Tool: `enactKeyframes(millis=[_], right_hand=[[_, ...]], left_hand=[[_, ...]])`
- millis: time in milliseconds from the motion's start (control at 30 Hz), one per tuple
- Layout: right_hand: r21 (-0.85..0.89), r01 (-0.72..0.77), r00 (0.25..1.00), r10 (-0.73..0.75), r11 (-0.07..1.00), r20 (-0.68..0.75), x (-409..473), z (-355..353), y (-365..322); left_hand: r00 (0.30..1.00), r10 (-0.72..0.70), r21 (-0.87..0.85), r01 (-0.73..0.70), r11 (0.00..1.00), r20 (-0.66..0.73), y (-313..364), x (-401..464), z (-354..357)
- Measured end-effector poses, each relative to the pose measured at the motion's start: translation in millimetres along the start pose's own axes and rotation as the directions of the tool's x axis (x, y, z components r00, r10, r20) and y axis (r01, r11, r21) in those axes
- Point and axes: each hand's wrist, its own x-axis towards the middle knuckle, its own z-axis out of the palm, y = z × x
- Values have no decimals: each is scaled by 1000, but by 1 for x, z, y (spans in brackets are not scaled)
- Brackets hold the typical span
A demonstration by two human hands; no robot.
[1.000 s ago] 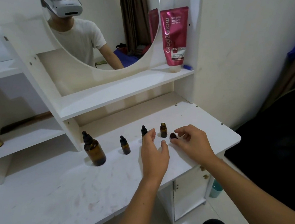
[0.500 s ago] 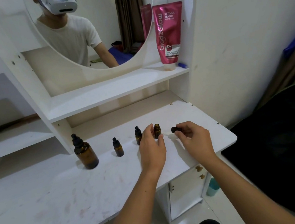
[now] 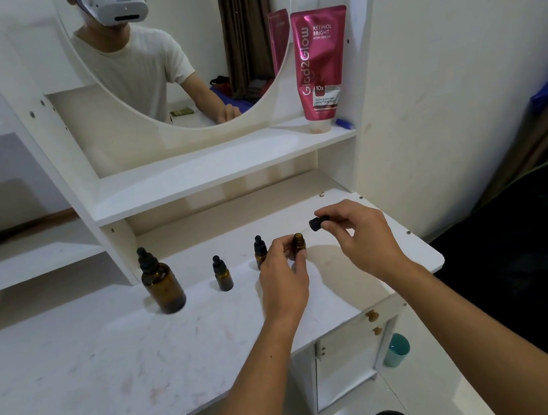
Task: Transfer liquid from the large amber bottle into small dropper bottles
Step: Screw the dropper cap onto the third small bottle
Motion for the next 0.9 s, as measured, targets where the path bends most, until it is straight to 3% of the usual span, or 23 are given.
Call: enactKeyframes(millis=[200,467,900], right_hand=[[-59,101,988,-93,993,122,17,0,-5],[-112,107,937,-62,988,344,34,11,-8],[-81,-24,951,48,996,306,24,16,-3]], left_hand=[[1000,20,-13,-20,1000,-7,-4,2,0],[1000,-8,-24,8,1000,-3,-5,3,0],[1000,-2,-71,1,997,-4,-5,3,0]])
